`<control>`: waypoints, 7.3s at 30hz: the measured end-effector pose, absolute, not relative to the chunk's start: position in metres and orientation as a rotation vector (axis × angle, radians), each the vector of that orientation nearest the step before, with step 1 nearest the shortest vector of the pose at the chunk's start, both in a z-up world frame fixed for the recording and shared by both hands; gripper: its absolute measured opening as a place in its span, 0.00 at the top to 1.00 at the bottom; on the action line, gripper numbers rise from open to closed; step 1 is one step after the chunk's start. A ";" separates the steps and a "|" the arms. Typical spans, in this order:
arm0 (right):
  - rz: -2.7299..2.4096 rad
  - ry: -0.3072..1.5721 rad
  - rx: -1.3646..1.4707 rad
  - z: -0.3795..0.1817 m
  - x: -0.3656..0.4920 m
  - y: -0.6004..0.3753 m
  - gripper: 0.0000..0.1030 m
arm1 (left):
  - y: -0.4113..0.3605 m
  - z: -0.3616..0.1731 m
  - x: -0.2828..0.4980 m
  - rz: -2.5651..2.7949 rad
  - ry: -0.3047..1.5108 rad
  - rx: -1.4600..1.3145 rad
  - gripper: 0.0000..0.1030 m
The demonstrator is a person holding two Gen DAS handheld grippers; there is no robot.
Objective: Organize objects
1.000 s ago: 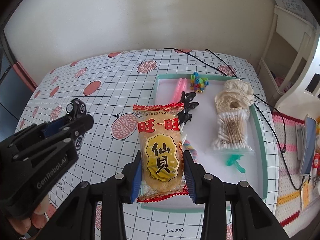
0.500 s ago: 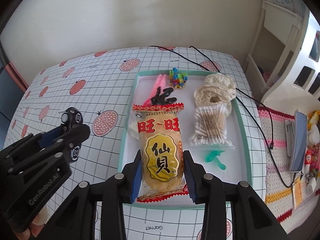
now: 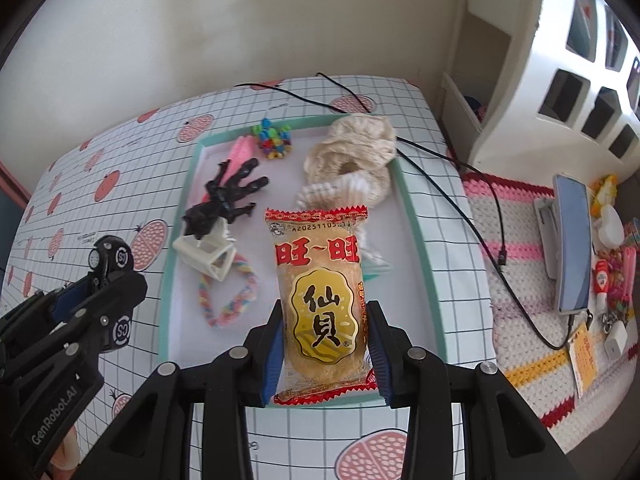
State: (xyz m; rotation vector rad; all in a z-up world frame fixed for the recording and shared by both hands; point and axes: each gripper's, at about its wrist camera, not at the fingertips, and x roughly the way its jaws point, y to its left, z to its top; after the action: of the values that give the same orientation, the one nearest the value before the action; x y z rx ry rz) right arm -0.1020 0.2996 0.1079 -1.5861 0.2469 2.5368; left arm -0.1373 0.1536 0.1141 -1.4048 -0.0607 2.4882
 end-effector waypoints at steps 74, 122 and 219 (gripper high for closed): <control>2.483 0.268 -1.641 0.070 -0.103 0.305 0.55 | 0.159 0.075 -0.149 2.492 -0.087 -1.522 0.59; 2.553 0.281 -1.556 0.077 -0.103 0.296 0.00 | 0.098 0.089 -0.154 2.743 -0.224 -1.448 0.08; 2.534 0.222 -1.401 0.019 0.021 0.208 0.00 | 0.026 0.004 -0.018 2.831 -0.068 -1.493 0.00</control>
State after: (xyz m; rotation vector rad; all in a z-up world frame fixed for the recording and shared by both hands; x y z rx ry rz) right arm 0.0214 0.2076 0.0193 -1.4011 0.2225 2.5343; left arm -0.0183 0.0259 0.0044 -1.4933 -0.0684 2.8312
